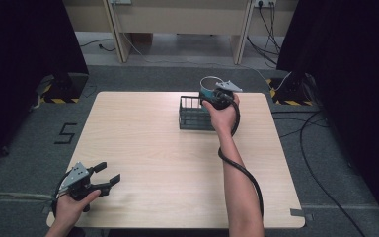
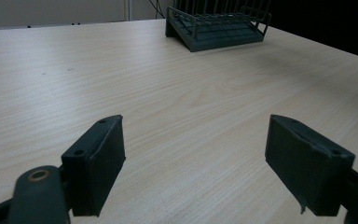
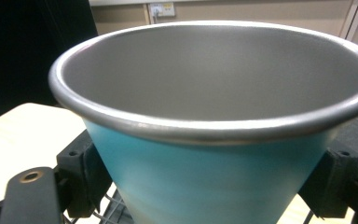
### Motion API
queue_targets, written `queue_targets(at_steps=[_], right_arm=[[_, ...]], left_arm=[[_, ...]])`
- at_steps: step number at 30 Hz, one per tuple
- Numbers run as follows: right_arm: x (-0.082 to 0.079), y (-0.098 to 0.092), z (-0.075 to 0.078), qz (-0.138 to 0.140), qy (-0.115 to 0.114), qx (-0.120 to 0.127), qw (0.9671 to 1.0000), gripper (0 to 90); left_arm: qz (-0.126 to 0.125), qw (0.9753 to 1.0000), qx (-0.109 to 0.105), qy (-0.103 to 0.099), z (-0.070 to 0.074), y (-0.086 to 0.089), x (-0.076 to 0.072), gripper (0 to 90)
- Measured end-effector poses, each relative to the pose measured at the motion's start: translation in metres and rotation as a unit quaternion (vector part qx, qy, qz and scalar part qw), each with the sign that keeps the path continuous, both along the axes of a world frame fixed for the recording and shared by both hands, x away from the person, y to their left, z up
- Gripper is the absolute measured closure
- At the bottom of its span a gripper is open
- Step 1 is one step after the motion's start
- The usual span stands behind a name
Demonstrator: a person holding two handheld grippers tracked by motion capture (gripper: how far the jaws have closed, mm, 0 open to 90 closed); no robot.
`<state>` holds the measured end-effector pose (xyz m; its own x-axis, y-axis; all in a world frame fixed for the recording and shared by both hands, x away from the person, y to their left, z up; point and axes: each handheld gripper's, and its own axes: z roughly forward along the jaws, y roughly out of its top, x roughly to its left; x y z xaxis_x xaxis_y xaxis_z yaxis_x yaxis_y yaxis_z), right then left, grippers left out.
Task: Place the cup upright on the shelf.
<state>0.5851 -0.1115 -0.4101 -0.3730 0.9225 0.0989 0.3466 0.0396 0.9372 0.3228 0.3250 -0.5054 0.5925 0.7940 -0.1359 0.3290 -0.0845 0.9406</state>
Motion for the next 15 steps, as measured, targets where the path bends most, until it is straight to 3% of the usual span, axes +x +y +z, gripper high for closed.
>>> queue_targets(at_steps=[15], right_arm=[[0.006, 0.001, -0.021, -0.011, 0.046, -0.007, 0.9988, 18.1]], left_arm=[[-0.001, 1.0, 0.0, 0.0, 0.0, 0.0, 0.0, 19.3]])
